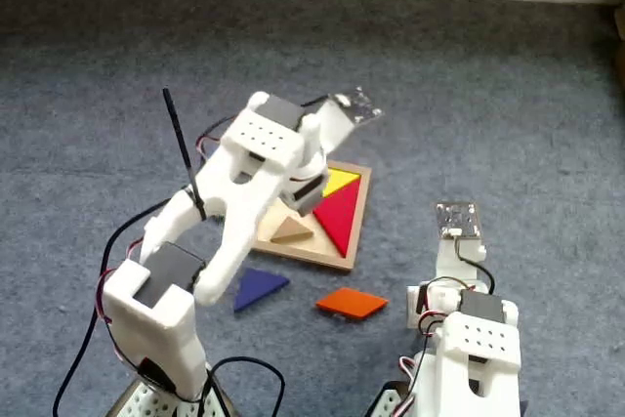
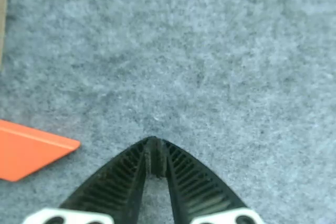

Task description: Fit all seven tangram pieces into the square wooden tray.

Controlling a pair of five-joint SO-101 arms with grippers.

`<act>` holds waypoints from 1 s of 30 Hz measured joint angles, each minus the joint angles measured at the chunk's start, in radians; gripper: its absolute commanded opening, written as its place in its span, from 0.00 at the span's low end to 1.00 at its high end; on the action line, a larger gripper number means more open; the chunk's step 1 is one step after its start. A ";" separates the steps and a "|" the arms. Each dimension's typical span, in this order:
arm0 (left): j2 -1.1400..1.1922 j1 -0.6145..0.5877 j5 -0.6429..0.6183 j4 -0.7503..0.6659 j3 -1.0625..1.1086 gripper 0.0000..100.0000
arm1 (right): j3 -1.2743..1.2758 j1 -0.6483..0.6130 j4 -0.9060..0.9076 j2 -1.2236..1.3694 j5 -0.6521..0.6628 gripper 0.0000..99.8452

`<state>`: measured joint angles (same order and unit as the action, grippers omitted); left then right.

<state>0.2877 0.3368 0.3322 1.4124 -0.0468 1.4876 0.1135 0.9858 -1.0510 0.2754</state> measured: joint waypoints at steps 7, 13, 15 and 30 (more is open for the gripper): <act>0.051 -0.054 0.000 0.000 0.000 0.19 | 0.000 0.000 0.000 0.000 0.000 0.00; 0.143 -0.052 0.009 -0.008 0.000 0.19 | 0.000 0.000 0.000 0.000 0.000 0.00; 0.160 -0.051 0.029 -0.008 -0.002 0.19 | 0.000 0.000 0.000 0.000 0.000 0.00; 0.186 0.089 -0.002 -0.008 -0.006 0.19 | 0.000 0.000 0.000 0.000 0.000 0.00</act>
<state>0.4733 0.4258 0.3307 1.4047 -0.0529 1.4876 0.1135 0.9858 -1.0510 0.2754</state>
